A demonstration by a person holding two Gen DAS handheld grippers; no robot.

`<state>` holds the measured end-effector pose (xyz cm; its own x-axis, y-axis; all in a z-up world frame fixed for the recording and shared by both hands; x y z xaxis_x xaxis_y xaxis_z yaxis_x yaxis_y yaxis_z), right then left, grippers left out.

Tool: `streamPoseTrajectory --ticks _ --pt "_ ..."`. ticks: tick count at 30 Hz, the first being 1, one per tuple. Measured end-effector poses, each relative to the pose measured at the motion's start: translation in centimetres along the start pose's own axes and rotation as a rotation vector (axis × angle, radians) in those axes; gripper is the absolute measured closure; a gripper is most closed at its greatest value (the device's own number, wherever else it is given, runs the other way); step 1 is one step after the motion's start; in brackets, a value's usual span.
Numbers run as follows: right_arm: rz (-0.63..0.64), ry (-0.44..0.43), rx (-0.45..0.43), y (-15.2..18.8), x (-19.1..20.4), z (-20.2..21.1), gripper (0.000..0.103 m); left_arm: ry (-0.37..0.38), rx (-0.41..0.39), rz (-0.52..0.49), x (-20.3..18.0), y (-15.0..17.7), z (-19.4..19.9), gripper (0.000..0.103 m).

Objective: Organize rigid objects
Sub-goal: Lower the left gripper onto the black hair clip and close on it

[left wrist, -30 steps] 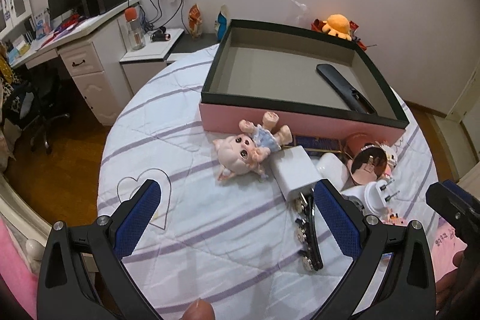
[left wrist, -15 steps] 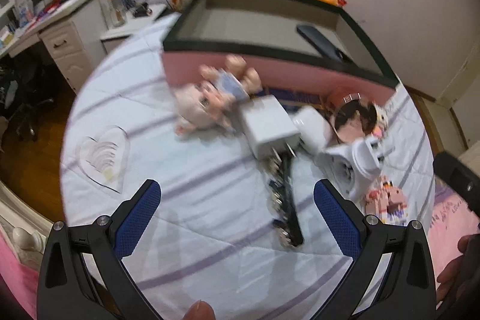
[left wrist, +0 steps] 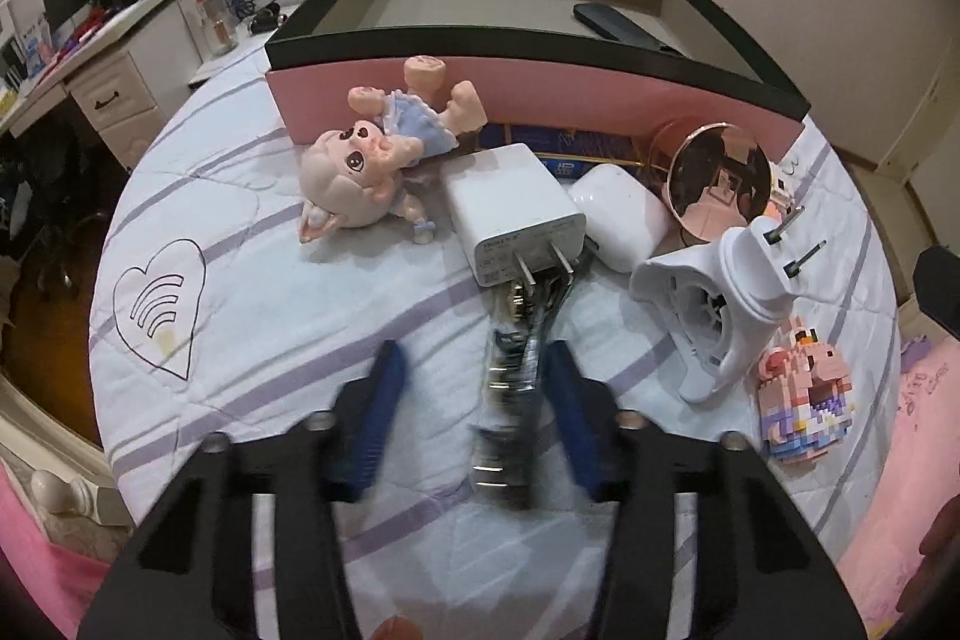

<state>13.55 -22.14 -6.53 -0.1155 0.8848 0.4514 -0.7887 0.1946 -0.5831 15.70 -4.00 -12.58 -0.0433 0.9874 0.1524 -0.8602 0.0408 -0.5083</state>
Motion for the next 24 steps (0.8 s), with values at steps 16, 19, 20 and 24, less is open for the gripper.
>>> streamPoseTrajectory --ticks 16,19,20,24 --pt "0.019 0.001 -0.006 -0.3 0.9 0.2 0.0 0.092 -0.04 -0.035 1.1 0.1 4.0 0.085" --pt "0.023 -0.001 -0.005 -0.4 1.1 0.1 0.0 0.1 -0.071 -0.018 1.8 -0.5 5.3 0.087" --pt "0.025 -0.001 -0.005 -0.4 1.2 0.0 0.0 0.103 -0.078 -0.012 2.0 -0.7 5.6 0.092" --pt "0.032 -0.002 -0.004 -0.5 1.5 -0.1 0.0 0.112 -0.109 0.012 2.7 -1.7 6.6 0.092"
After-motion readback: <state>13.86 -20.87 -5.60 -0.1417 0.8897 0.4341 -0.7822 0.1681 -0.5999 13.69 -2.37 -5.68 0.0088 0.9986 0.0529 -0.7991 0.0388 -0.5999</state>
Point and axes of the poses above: each gripper's, at about its wrist camera, not at the fingertips, and z roughly against the way its jaws point, x to its left, y to its underside, the point moved 1 cm from there along -z, roughly the way its jaws point, and after that the axes turned 13 degrees about -y, right-handed, at the moved point
